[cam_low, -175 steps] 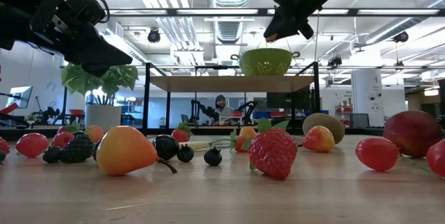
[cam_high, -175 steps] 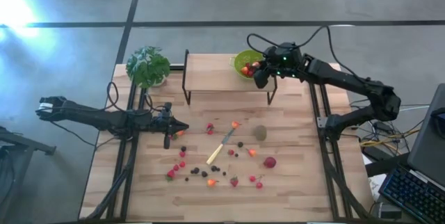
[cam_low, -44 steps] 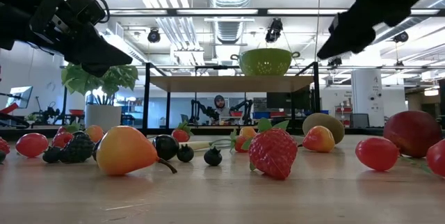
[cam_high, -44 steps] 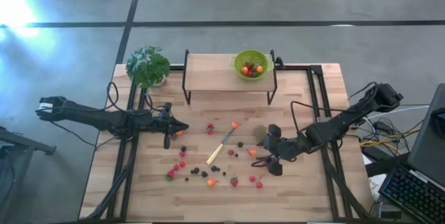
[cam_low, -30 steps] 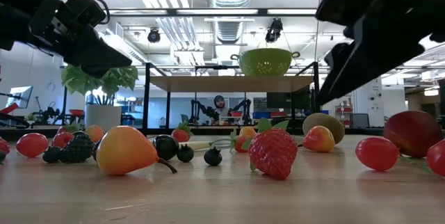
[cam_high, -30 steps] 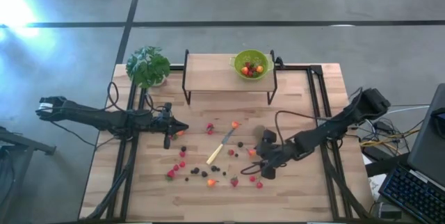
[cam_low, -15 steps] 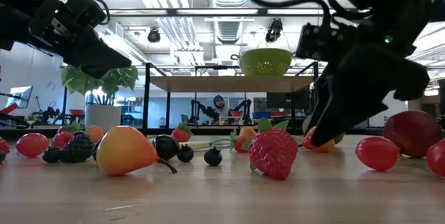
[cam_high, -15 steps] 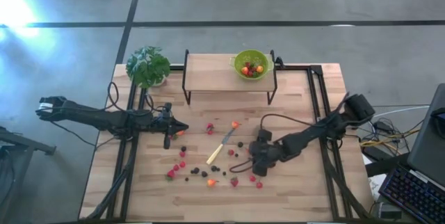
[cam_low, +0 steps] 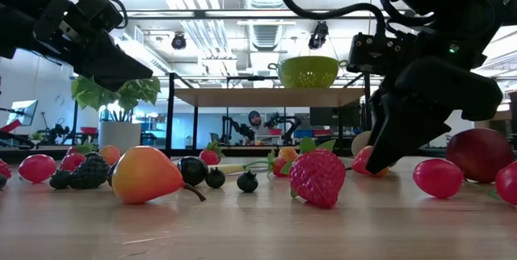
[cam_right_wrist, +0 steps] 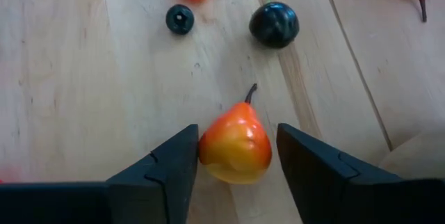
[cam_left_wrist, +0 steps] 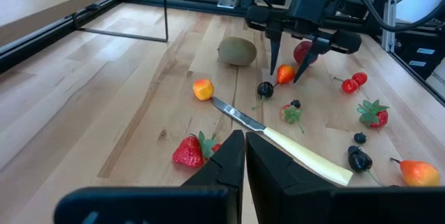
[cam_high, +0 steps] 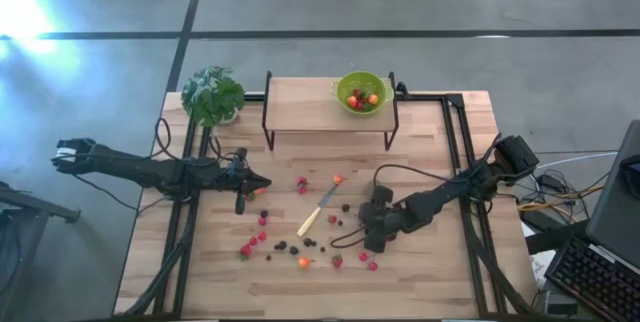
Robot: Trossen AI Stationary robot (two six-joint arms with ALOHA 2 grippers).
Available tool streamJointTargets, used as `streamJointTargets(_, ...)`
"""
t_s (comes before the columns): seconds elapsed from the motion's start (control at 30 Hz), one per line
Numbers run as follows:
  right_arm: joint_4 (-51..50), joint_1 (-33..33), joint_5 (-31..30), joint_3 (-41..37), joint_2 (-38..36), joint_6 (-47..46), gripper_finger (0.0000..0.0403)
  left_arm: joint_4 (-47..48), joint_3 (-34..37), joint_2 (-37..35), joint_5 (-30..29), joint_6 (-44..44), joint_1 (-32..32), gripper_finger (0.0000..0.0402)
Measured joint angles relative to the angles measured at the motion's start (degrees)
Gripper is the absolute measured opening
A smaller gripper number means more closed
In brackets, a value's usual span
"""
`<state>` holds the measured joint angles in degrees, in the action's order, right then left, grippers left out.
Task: Pick & Place Fruit
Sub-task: Put the pear into the strainer bowl
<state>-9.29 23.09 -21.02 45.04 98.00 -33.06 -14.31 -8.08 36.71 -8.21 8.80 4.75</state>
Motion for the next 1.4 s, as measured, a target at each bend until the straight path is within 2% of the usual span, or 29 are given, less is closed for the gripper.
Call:
streamJointTargets(0.23, -1.2, 0.0, 0.0, 0.5, 0.0, 0.1, 0.0136, 0.0, 0.0, 0.0, 0.0, 0.0, 0.0, 0.0020)
streamJointTargets(0.4, -3.0, 0.0, 0.0, 1.9, 0.0, 0.5, 0.0130, 0.0, 0.0, 0.0, 0.0, 0.0, 0.0, 0.0020)
streamJointTargets(0.63, -17.4, -0.1, -0.3, 9.6, -0.1, 2.9, 0.0135, 0.0, 0.0, 0.0, 0.0, 0.0, 0.0, 0.0020)
streamJointTargets(0.83, -30.0, -0.9, -6.4, 18.8, -0.2, 6.5, 0.0122, 0.0, 0.0, 0.0, 0.0, 0.0, 0.0, 0.0020)
streamJointTargets(1.07, -40.2, -4.3, -12.1, 29.1, -0.7, 11.5, 0.0139, 0.0, 0.0, 0.0, 0.0, 0.0, 0.0, 0.0020)
streamJointTargets(1.4, -41.5, -14.0, -13.7, 36.3, -8.2, 20.1, 0.0120, 0.0, 0.0, 0.0, 0.0, 0.0, 0.0, 0.0020)
